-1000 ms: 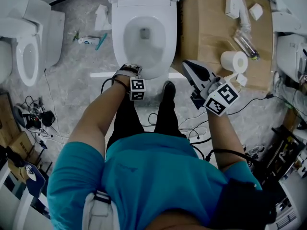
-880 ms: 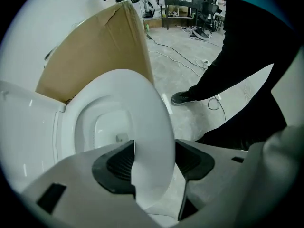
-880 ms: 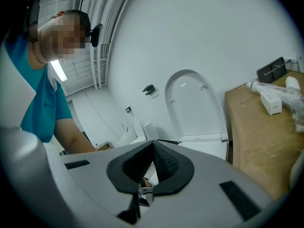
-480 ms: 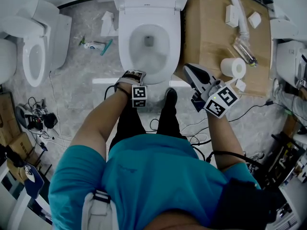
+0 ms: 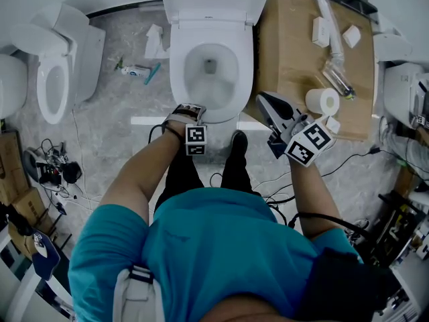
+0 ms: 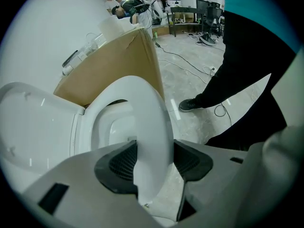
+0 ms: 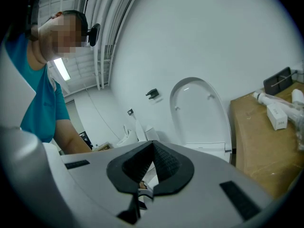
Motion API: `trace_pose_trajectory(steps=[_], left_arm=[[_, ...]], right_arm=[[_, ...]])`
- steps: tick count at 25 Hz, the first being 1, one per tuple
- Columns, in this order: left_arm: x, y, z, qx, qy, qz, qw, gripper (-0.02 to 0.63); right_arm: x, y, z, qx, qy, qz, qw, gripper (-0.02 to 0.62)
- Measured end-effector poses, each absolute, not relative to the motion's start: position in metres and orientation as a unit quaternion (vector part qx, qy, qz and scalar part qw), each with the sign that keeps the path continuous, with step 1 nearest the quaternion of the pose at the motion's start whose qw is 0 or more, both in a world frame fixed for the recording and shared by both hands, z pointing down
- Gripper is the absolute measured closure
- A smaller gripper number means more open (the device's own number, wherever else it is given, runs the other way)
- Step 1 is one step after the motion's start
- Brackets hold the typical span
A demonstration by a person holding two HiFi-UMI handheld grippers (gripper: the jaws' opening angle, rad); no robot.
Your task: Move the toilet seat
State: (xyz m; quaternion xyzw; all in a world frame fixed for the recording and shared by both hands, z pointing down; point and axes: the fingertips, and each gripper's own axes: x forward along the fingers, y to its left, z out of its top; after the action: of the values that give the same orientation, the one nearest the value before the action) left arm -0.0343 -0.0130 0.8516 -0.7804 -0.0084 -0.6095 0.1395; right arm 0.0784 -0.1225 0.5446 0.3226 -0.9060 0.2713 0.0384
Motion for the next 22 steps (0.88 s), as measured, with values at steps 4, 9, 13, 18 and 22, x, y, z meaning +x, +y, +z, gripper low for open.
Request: trace_pose_trajectory(steps=[4, 9, 13, 18, 22], left_arm=[[-0.034, -0.015, 0.843, -0.783, -0.007, -0.606, 0.138, 0.373], [-0.035, -0.020, 0.829, -0.786, 0.001, -0.603, 0.138, 0.376], [-0.035, -0.023, 0.820, -0.787, 0.005, -0.601, 0.137, 0.379], [-0.036, -0.028, 0.808, -0.789, 0.012, -0.599, 0.134, 0.383], [-0.035, -0.032, 0.798, -0.793, 0.019, -0.595, 0.134, 0.388]], right_arm=[[0.081, -0.126, 0.537, 0.326, -0.906, 0.268, 0.037, 0.603], [0.080, -0.130, 0.526, 0.330, -0.906, 0.262, 0.030, 0.603], [0.079, -0.131, 0.518, 0.331, -0.907, 0.258, 0.027, 0.603], [0.081, -0.133, 0.508, 0.333, -0.908, 0.253, 0.024, 0.603], [0.083, -0.132, 0.503, 0.336, -0.908, 0.250, 0.022, 0.603]])
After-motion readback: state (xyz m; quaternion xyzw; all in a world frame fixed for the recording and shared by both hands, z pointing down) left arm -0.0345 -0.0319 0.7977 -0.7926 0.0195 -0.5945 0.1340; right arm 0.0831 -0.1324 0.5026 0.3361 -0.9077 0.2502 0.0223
